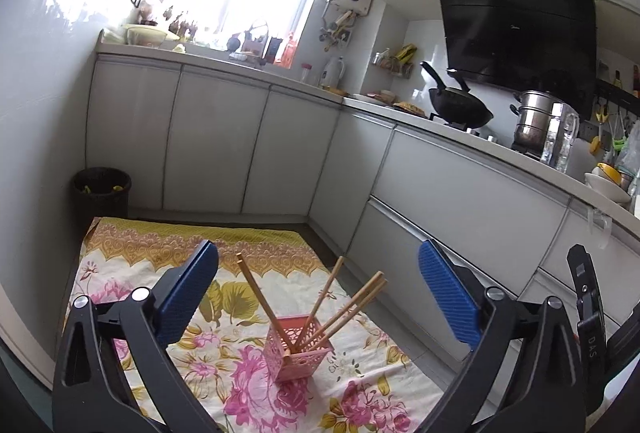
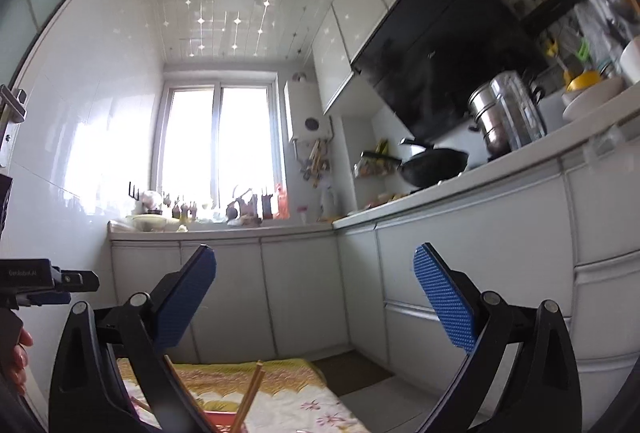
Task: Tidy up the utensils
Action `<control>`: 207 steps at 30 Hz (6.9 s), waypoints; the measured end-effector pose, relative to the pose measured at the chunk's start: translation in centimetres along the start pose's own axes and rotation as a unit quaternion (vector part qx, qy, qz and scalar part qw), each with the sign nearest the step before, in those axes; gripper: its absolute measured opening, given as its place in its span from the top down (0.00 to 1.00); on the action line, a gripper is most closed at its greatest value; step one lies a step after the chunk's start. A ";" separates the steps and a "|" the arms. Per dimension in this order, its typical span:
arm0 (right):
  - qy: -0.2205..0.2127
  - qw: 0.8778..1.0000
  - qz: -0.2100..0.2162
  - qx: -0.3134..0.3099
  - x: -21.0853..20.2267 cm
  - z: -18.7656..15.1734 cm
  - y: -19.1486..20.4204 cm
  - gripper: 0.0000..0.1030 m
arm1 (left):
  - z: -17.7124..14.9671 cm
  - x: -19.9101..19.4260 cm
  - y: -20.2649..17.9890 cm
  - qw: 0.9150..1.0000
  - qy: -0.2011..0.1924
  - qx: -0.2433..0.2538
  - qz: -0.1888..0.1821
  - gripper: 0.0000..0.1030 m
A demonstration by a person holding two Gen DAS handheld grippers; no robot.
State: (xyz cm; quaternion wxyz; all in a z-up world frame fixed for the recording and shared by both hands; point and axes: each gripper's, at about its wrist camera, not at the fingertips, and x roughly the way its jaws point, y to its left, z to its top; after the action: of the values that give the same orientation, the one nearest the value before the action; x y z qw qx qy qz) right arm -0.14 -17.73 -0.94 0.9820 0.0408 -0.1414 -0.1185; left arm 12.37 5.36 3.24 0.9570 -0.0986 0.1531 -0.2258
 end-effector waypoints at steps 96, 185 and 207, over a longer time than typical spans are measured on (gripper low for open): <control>0.642 0.741 -0.039 0.190 4.4 -17.0 -0.5 0.91 | -8.9 2.2 -4.4 0.957 0.250 0.117 -0.083 1.00; 0.491 0.862 0.091 0.087 3.9 -0.6 -1.2 0.93 | -1.1 -0.5 -4.6 0.987 0.137 0.089 0.008 0.97; 0.404 0.896 0.141 0.120 12.5 6.3 1.1 0.93 | 7.1 4.4 -5.2 0.990 0.072 0.111 0.048 0.97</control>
State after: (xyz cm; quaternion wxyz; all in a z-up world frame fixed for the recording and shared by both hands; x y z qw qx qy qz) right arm 9.94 -20.01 8.52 0.9488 0.1818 0.2497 0.0660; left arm 16.43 -0.43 10.16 0.9582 0.0324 0.2005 -0.2015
